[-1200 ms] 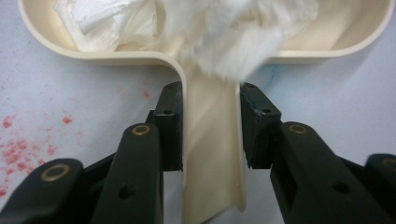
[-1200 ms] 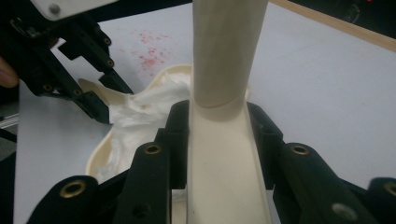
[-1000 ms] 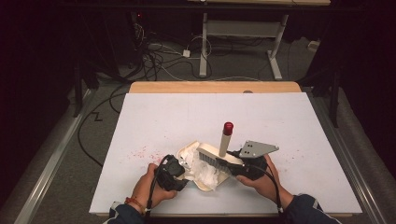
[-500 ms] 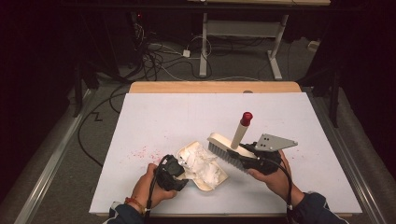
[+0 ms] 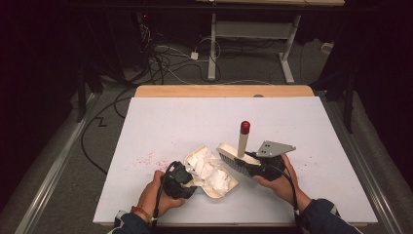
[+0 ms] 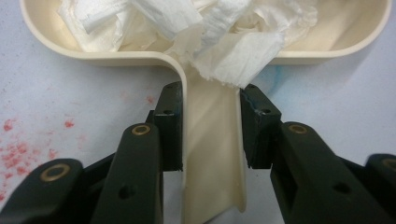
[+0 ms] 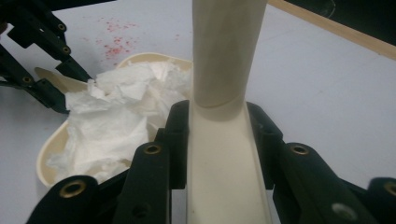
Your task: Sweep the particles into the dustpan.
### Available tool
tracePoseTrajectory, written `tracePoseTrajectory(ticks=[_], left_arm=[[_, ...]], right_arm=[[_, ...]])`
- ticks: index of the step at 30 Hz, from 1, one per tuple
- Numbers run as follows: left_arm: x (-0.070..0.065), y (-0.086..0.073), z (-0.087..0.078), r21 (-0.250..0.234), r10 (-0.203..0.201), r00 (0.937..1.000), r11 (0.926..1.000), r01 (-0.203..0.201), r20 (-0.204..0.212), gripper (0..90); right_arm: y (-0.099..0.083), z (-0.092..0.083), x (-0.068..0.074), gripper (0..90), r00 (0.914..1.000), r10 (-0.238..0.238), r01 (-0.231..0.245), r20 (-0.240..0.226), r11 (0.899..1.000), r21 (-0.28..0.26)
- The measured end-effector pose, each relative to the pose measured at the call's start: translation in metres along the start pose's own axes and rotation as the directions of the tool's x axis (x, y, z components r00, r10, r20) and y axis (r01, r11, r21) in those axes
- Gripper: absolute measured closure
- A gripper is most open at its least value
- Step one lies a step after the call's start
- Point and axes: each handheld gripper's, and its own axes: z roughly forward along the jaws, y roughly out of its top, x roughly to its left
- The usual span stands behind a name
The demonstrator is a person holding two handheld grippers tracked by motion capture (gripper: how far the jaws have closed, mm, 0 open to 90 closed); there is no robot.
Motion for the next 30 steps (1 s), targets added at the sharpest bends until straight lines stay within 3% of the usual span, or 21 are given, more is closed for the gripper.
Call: tracePoseTrajectory(ticks=[2, 9, 24, 30], left_arm=[[0.000, 0.000, 0.000, -0.001, 0.000, 1.0000, 1.0000, 0.000, -0.001, 62.7], [0.000, 0.000, 0.000, -0.010, -0.009, 1.0000, 0.9999, 0.009, -0.002, 62.7], [0.006, -0.003, -0.001, -0.019, -0.037, 0.9993, 0.9991, 0.037, -0.002, 62.8], [0.009, -0.004, 0.000, -0.025, -0.044, 0.9990, 0.9987, 0.044, 0.005, 62.8]], right_arm=[[0.001, 0.003, 0.003, 67.6, 0.9994, -0.001, 0.001, -0.034, 1.000, -0.009], [0.006, 0.001, 0.010, 67.6, 0.9975, -0.026, 0.024, -0.065, 0.999, -0.031], [0.013, -0.028, -0.001, 67.6, 0.9997, -0.025, 0.026, 0.006, 0.998, -0.058], [0.014, -0.042, -0.006, 67.6, 0.9999, -0.011, 0.011, 0.003, 0.997, -0.072]])
